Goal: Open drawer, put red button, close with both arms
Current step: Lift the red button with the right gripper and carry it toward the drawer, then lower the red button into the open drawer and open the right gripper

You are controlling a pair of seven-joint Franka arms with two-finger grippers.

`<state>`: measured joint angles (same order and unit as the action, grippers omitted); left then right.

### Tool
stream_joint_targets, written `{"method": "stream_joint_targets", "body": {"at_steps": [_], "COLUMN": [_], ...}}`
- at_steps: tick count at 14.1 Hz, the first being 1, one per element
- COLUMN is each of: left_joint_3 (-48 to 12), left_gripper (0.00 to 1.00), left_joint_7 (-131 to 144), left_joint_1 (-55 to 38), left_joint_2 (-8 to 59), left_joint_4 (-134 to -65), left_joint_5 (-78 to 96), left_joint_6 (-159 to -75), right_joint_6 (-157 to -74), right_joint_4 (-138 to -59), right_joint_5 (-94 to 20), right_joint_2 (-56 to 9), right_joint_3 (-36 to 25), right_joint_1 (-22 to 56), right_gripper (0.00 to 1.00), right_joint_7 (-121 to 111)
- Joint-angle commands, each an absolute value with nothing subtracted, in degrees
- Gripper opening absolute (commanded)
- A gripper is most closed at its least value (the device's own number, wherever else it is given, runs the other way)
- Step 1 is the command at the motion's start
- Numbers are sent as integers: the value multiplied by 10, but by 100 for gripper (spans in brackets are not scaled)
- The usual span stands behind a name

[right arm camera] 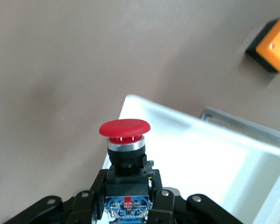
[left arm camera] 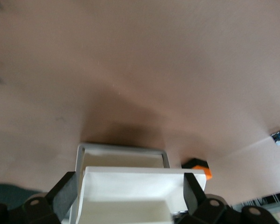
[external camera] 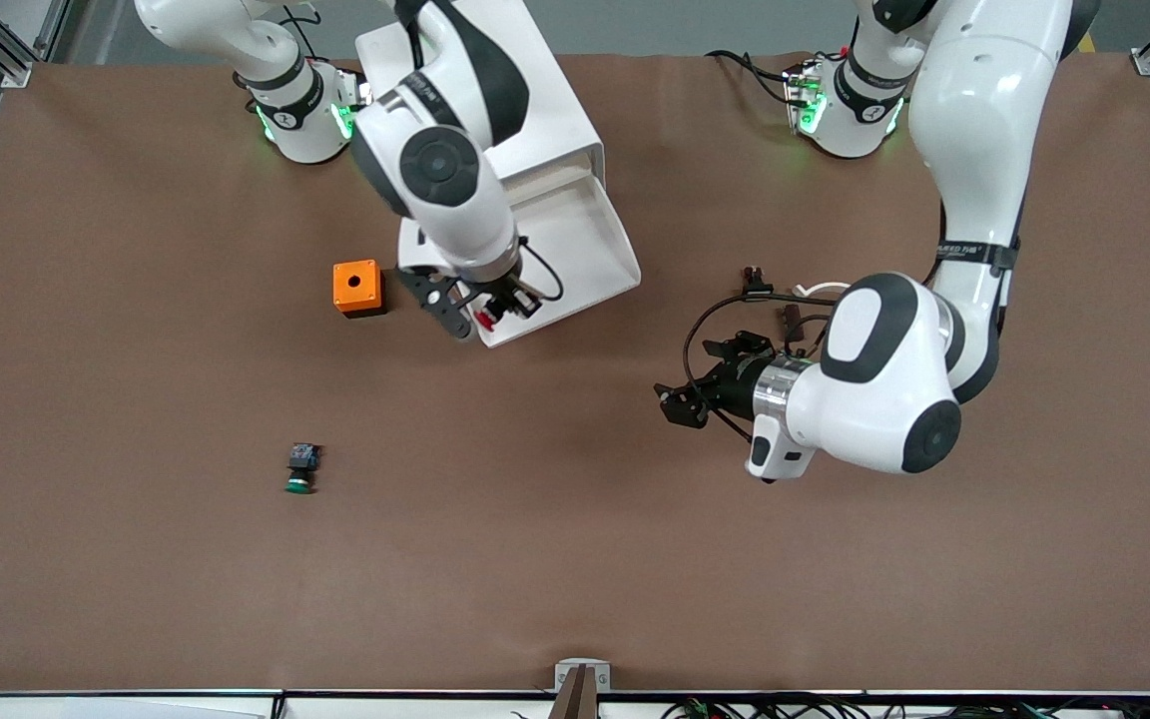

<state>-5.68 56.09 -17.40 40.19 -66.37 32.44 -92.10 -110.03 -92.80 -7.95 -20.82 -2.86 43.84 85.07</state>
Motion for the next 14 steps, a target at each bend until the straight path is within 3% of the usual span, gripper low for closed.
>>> {"method": "stream_joint_targets", "body": {"at_steps": [1,4,9,14], "left_joint_3": [-52,-52,-53,-60], "left_gripper": [100,100,100,100], "left_joint_7": [549,550,559,555], "left_joint_1": [-178,-192,-249,-286], "left_joint_2": [363,357,356,357], "left_joint_4": [-693,-695,-759,-779], "left_joint_5": [283,243,132,77], "left_joint_6": [-940,-953,-1070,-1078], "right_joint_6": [-1132,-1156,-1155,-1164], "right_joint_4": [-969,-1016,-1025,-1048], "right_joint_5": [-81,-81,-79,-75], "right_joint_2": [-183,-161,-158,-156], "right_joint_3": [-34,-34,-35,-35], "right_joint_1": [467,487,518,534], "right_gripper": [0,0,0,0], "right_joint_7": [908,923,981,1003]}}
